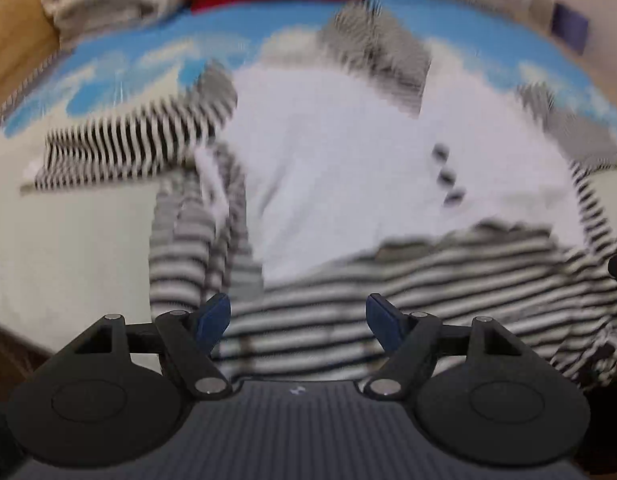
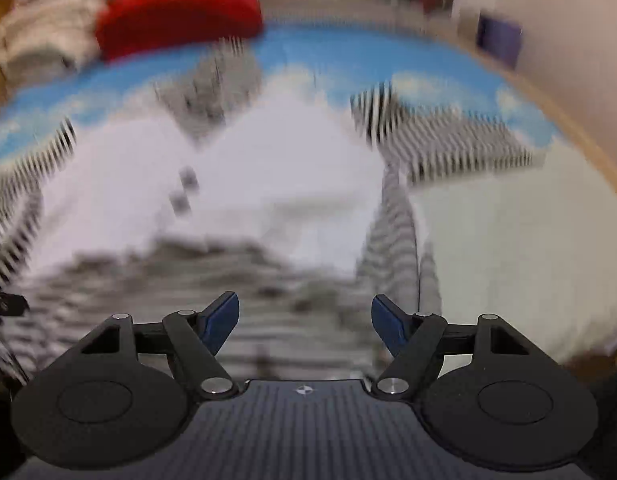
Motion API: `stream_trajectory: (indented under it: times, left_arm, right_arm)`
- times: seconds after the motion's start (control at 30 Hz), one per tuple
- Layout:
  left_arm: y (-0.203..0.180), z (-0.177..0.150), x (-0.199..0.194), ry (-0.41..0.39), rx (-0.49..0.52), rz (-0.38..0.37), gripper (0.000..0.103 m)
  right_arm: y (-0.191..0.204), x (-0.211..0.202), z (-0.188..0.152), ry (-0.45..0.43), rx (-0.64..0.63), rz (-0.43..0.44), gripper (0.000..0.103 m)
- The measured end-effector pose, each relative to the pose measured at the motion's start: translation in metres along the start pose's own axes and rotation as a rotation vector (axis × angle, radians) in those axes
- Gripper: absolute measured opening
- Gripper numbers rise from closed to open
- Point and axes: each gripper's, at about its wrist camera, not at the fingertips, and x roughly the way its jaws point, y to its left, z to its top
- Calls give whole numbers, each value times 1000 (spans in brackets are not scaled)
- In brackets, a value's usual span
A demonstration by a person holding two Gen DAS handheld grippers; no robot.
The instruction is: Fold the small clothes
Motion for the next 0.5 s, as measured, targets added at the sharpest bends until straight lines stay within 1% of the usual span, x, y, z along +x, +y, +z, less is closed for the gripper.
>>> stream_trajectory:
  times: [0.03,0.13,0.2,0.27,0.33,0.4,0.47,0.5]
  left_arm:
    - [0,5,-5,-38,-8,1,80]
    - [4,13,-20,-162,-48,4,80]
    - [3,17,-32,-247,-46,29,82]
    - [0,20,-41,-318,-32,58,82]
    - [-1,25,-49,-347,-41,56,82]
    - [0,29,-57,-383,-71,71,82]
    - [1,32,-59,-428,-90,104,82]
    - [1,36,-60,-438,-96,110,81]
  right_arm:
    - [1,-9,6,-46,7,9,75]
    - [-7,-24,31,-104,61,49,75]
    - [-16,-33,51,-153,83,74,76]
    - [-25,-44,72,-215,75,86,78]
    - [-35,-53,93,-270,53,86,81]
    - [-46,-53,109,-306,49,72,82]
    - [-56,-48,115,-341,54,64,82]
    - [-60,-44,114,-363,54,60,82]
